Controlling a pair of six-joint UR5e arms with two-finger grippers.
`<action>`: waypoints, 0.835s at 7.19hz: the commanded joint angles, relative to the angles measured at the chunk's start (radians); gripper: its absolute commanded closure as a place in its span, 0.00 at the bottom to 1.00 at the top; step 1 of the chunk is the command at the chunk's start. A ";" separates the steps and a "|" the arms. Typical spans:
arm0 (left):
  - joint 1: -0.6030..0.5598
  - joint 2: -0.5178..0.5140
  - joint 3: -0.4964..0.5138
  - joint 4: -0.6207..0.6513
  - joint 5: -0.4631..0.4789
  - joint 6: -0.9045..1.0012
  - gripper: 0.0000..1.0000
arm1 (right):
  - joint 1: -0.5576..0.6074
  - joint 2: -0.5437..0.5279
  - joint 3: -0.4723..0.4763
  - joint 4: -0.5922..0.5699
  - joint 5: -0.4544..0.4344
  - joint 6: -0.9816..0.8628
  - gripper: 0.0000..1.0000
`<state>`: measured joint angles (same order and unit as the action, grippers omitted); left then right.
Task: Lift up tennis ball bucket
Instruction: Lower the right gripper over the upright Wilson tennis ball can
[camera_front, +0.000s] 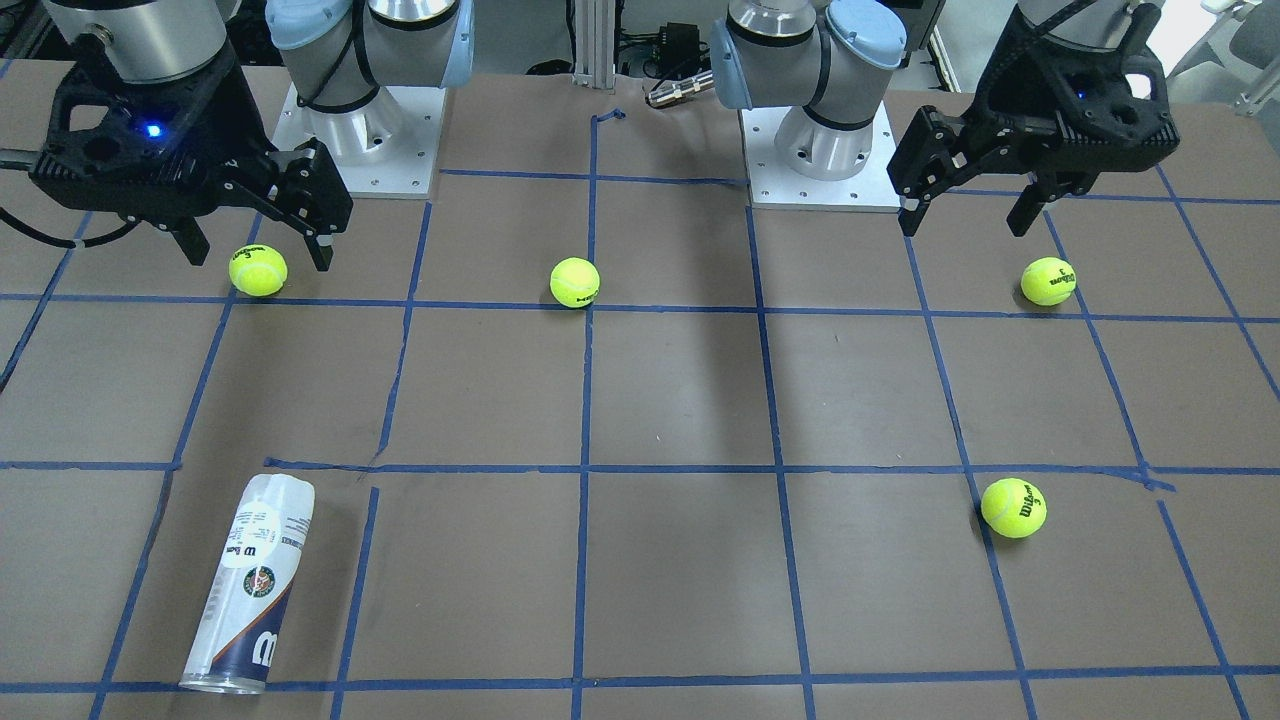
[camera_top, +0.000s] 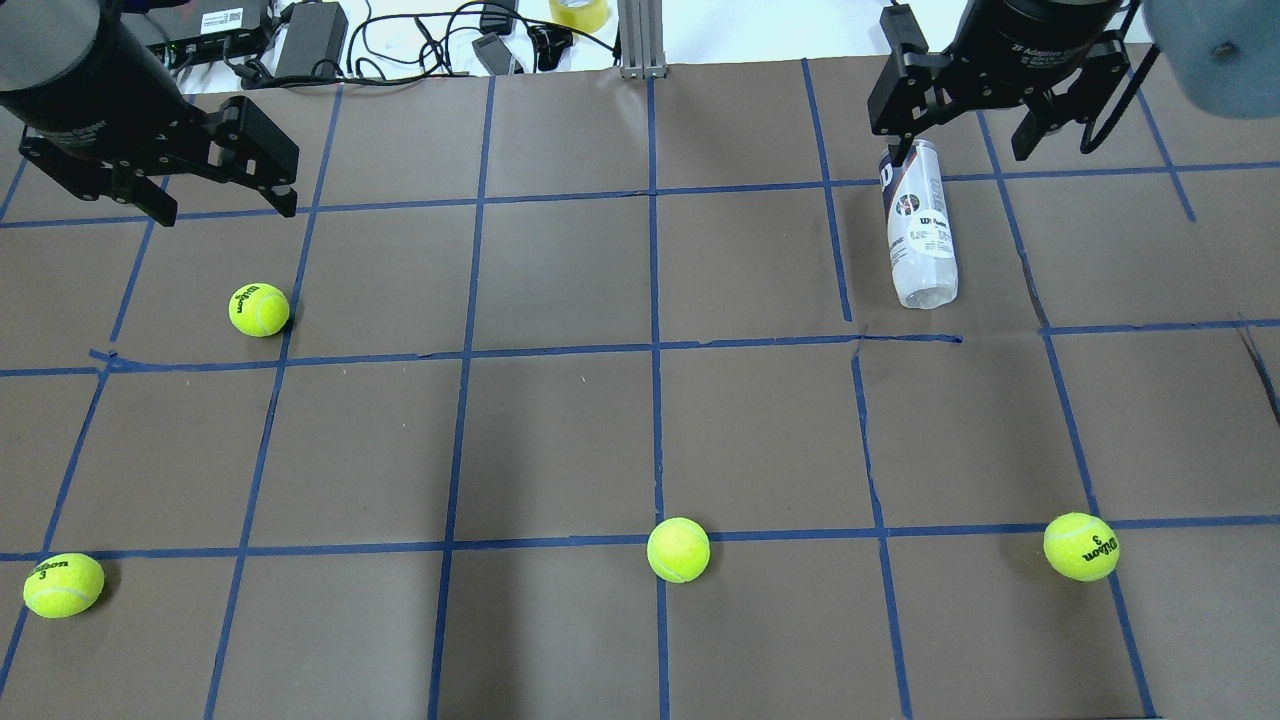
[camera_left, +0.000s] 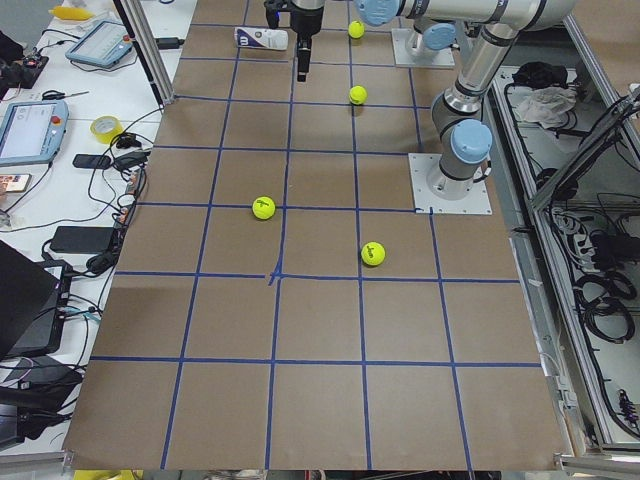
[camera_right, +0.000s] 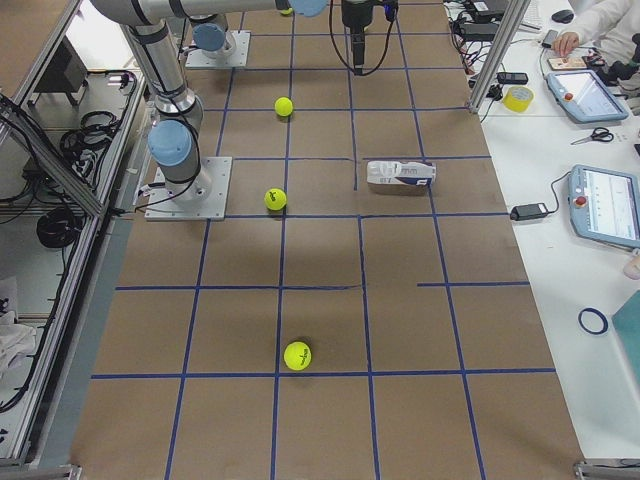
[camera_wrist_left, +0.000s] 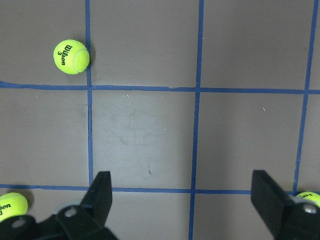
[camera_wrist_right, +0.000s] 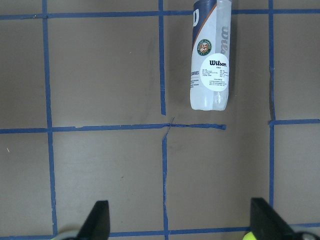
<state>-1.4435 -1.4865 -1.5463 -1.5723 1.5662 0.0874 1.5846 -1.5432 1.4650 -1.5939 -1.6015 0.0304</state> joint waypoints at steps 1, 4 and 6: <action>0.000 0.000 0.000 0.000 0.000 0.000 0.00 | 0.000 0.000 0.000 0.000 0.003 -0.004 0.00; -0.003 0.000 0.000 0.000 0.000 0.000 0.00 | -0.002 0.005 0.000 -0.001 0.003 -0.004 0.00; -0.002 0.000 0.000 0.000 0.000 0.000 0.00 | -0.064 0.043 -0.021 -0.064 0.015 0.031 0.00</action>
<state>-1.4463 -1.4864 -1.5462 -1.5723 1.5662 0.0874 1.5640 -1.5283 1.4601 -1.6127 -1.5958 0.0318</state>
